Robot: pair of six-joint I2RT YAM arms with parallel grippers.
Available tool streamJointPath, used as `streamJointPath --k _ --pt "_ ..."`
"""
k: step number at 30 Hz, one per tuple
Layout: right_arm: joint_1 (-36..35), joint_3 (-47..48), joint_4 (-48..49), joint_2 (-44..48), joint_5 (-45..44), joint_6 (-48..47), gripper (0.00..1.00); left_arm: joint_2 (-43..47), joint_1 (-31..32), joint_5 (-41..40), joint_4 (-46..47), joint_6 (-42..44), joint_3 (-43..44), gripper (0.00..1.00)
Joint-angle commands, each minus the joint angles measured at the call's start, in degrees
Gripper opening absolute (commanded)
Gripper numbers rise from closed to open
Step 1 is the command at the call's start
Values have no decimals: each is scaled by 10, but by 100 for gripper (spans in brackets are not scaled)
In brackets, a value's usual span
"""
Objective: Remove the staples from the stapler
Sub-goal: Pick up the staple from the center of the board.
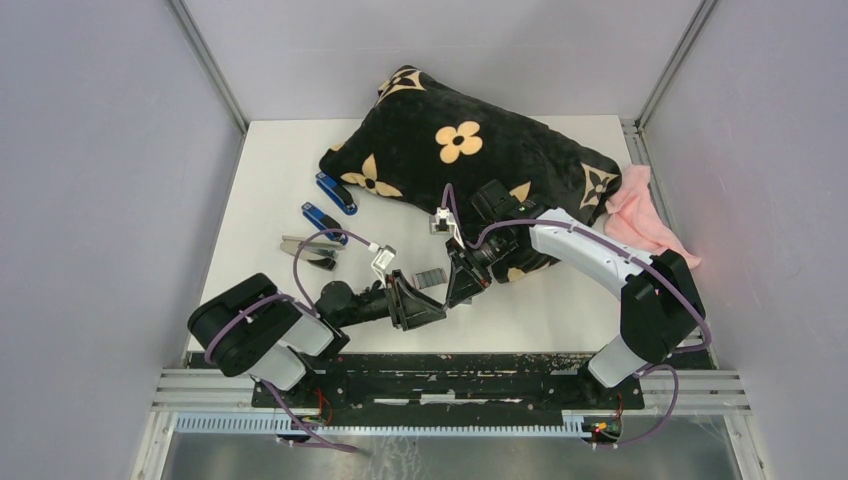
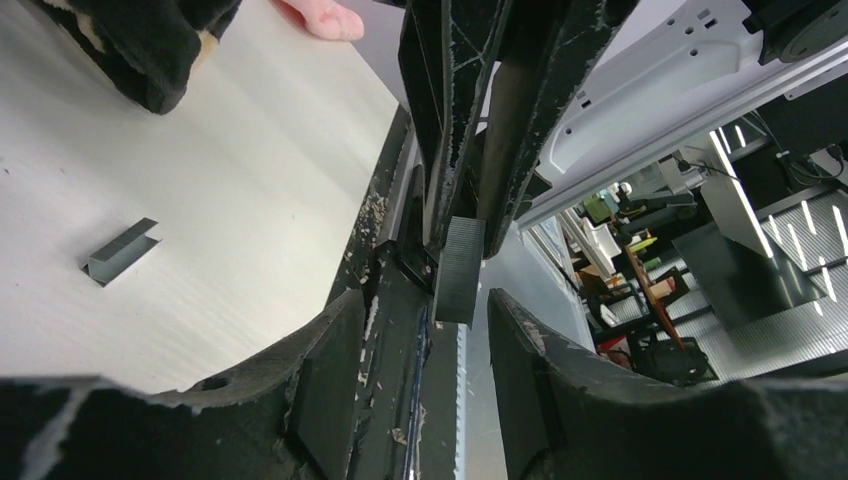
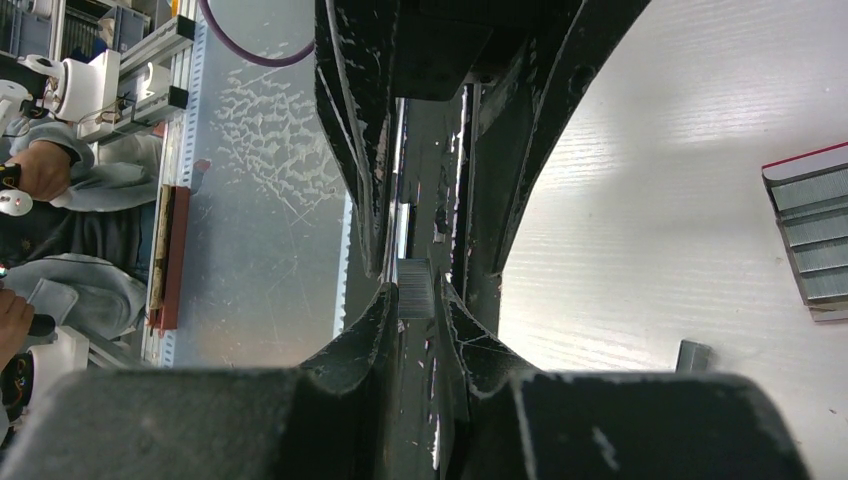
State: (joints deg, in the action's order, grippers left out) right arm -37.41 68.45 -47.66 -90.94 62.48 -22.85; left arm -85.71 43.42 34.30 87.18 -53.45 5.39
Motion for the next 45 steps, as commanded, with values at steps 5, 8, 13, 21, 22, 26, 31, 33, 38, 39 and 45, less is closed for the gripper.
streamJointPath --k 5,8,13,21,22,26,31,33,38,39,45 --pt "-3 24 8 1 7 -8 20 -31 10 23 118 -33 26 48" --pt "-3 24 10 1 5 -5 20 -30 11 23 118 -34 26 41" --pt "-4 23 14 0 2 -1 20 -30 11 26 119 -34 27 34" --pt "-4 23 14 -1 2 1 21 -27 11 31 118 -36 31 19" --pt "-4 23 14 -1 0 2 21 -26 12 31 118 -37 32 16" --pt "-4 26 15 -2 1 6 24 -24 12 31 119 -36 32 11" --pt "-3 32 25 1 6 35 40 -17 12 24 119 -38 31 8" --pt "0 32 35 7 13 54 48 -10 12 15 119 -38 27 8" --pt "26 8 118 37 39 139 63 10 12 -7 118 -39 20 8" --pt "35 -1 143 43 56 163 64 15 12 -13 118 -40 19 8" --pt "86 -98 457 96 83 438 68 38 12 -62 119 -53 24 8"
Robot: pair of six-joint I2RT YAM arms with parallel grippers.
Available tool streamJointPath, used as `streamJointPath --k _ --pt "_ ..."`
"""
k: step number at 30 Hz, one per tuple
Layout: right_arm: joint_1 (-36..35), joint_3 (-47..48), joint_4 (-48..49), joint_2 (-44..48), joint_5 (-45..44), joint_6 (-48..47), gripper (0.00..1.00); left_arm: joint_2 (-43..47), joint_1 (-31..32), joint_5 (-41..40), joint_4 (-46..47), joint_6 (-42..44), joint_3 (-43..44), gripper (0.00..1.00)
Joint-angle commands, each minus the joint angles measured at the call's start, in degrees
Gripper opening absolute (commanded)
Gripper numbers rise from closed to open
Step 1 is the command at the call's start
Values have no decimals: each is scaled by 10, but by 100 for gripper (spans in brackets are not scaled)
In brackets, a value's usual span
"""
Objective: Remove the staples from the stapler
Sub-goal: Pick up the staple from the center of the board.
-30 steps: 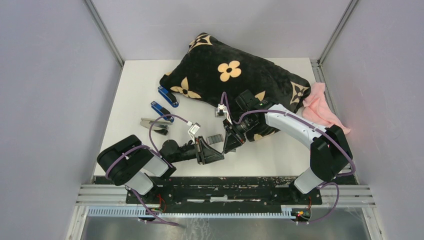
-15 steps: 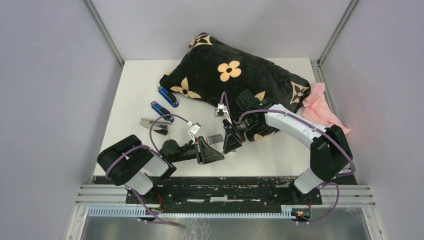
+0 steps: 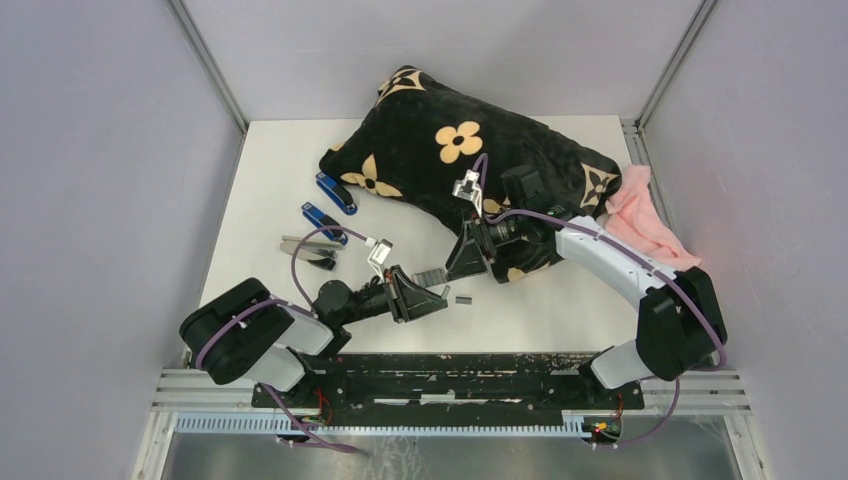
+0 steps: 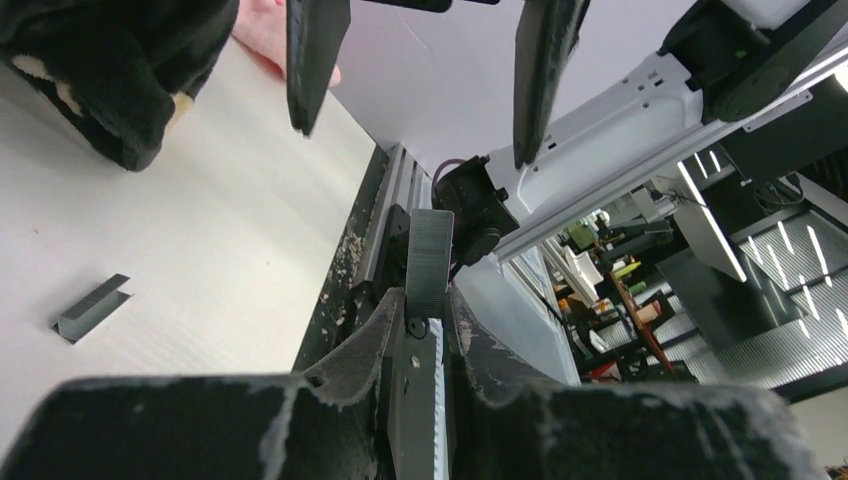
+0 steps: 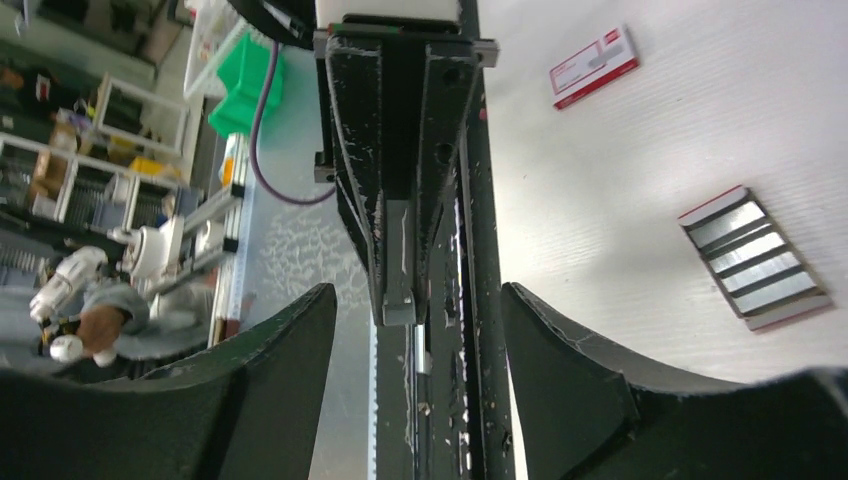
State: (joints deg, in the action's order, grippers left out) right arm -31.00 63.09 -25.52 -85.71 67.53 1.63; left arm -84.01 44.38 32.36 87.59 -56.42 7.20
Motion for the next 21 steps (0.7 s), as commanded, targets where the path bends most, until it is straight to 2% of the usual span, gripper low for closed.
streamJointPath --k 1,4,8,12,21 --pt "25 -53 259 51 27 217 68 24 3 -51 114 -24 7 8" --pt "30 -66 299 64 15 259 69 32 4 -77 112 -26 10 8" --pt "31 -68 305 56 9 279 69 41 5 -101 112 -24 13 8" --pt "28 -80 333 46 7 308 65 43 7 -113 112 -21 20 8" --pt "2 -70 299 29 16 274 56 44 7 -127 111 -11 34 8"
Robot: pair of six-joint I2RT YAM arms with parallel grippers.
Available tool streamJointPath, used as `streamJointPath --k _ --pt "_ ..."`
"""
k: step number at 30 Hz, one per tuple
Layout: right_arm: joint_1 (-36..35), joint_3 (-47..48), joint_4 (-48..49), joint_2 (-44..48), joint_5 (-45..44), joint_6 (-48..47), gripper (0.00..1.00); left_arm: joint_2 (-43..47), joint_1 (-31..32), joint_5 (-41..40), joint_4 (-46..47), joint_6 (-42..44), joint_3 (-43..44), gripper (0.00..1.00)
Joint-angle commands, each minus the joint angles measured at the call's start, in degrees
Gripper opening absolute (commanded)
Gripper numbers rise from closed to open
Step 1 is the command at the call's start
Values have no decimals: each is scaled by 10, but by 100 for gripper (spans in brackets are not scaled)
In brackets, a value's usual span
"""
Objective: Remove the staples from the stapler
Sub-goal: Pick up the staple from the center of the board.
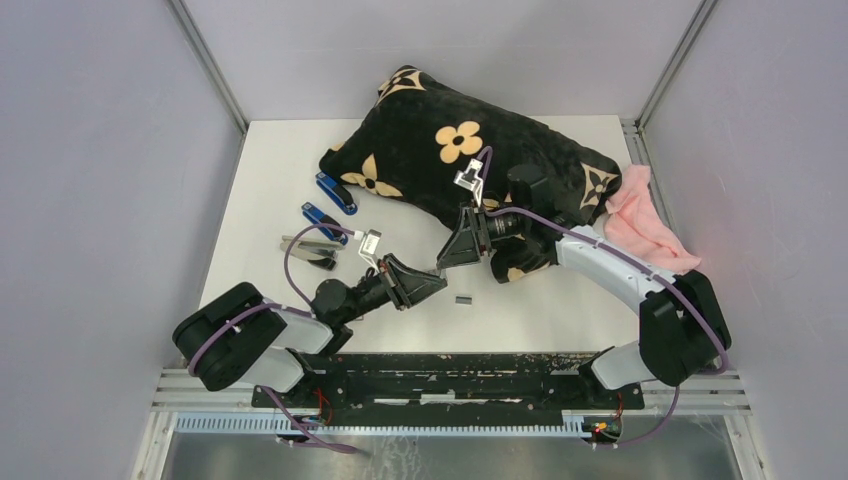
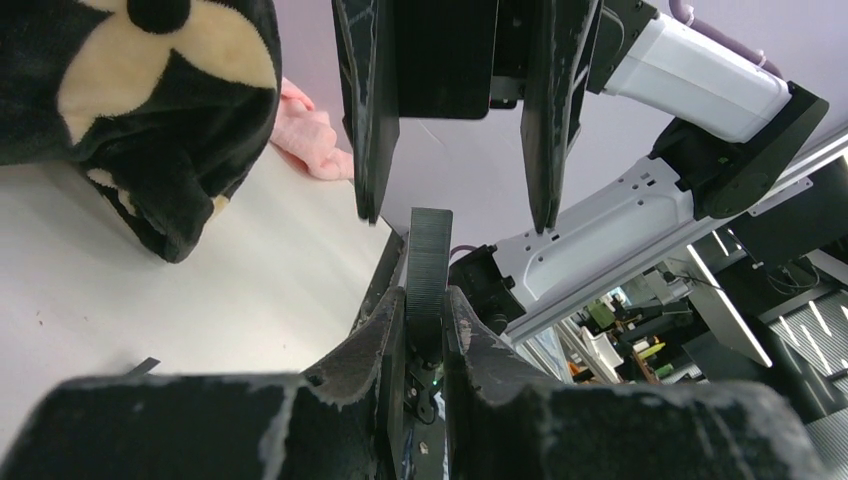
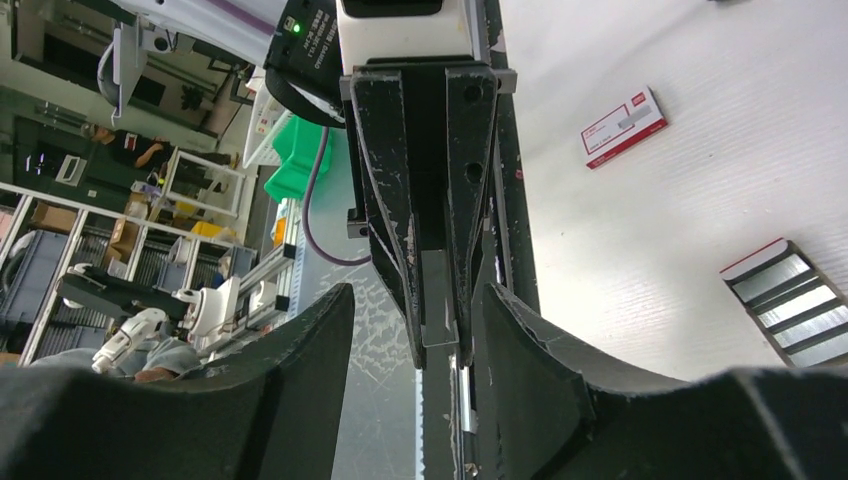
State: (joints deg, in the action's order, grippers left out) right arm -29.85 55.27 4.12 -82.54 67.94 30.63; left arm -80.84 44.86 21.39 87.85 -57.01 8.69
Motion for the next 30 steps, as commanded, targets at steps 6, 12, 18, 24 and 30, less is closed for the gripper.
streamJointPath --k 6,12,18,24,30 --pt "-12 13 -9 -3 20 -33 48 14 2 -29 108 -4 17 8" --pt "-12 18 -22 -2 22 -45 41 19 1 -30 108 -5 13 8" --pt "-11 25 -39 2 18 -62 37 20 2 -28 106 -6 11 8" --pt "-7 27 -45 8 18 -64 36 20 1 -22 103 -7 11 8" --pt "1 28 -43 14 18 -61 36 17 1 -18 101 -8 11 8"
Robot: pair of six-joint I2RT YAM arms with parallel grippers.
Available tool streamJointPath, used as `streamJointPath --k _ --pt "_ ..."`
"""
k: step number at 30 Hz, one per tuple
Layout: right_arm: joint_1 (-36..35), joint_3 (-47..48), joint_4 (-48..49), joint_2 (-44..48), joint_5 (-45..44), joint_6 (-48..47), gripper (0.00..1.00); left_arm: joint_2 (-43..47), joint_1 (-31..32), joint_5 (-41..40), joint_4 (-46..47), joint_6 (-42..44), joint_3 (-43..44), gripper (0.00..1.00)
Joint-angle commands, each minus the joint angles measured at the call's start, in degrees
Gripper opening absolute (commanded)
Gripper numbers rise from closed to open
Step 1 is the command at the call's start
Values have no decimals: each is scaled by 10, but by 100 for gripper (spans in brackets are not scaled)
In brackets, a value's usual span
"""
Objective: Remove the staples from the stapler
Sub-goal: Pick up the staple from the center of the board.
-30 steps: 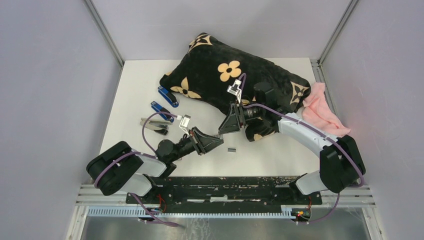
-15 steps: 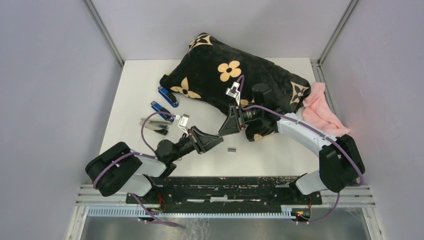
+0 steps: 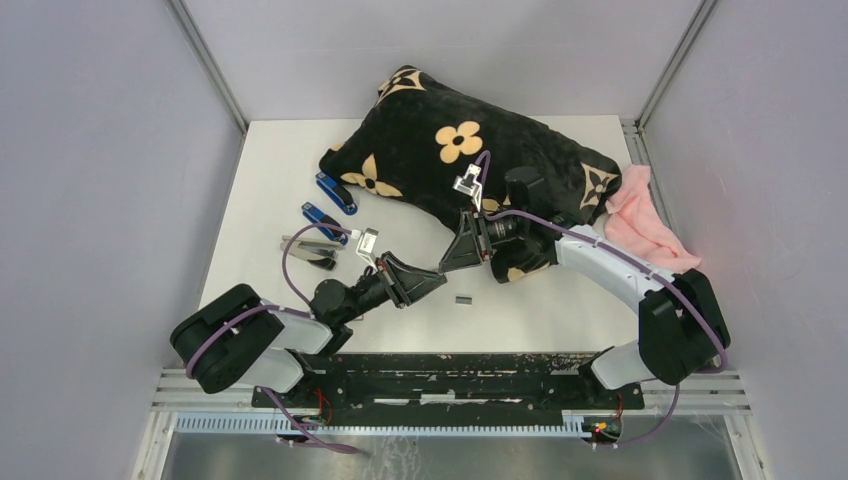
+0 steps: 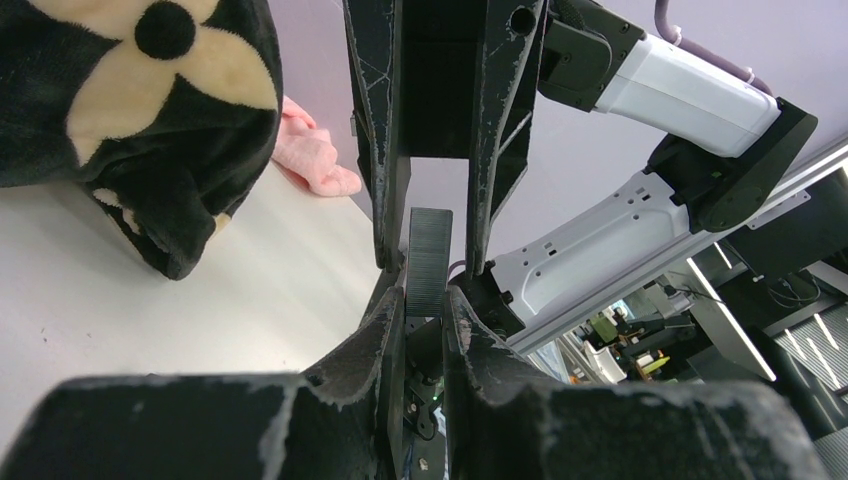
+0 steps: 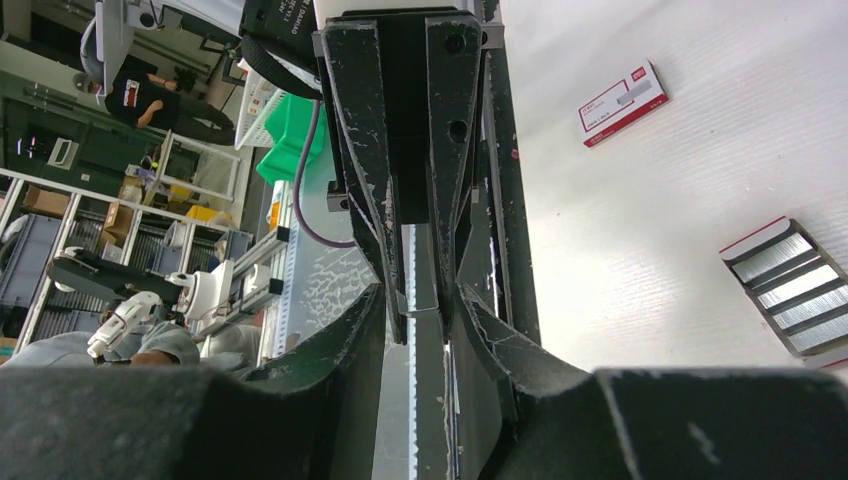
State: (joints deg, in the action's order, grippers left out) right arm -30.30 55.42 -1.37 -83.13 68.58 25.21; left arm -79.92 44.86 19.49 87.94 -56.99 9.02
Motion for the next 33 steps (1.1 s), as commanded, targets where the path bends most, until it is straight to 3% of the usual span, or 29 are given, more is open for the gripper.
streamJointPath --k 1,26,33 --pt "6 26 13 20 12 -6 36 7 2 2 100 -8 7 8" --pt "9 25 21 25 9 -4 33 -8 2 16 100 -13 13 8" --pt "9 25 21 24 9 -6 27 -8 2 16 100 -13 14 8"
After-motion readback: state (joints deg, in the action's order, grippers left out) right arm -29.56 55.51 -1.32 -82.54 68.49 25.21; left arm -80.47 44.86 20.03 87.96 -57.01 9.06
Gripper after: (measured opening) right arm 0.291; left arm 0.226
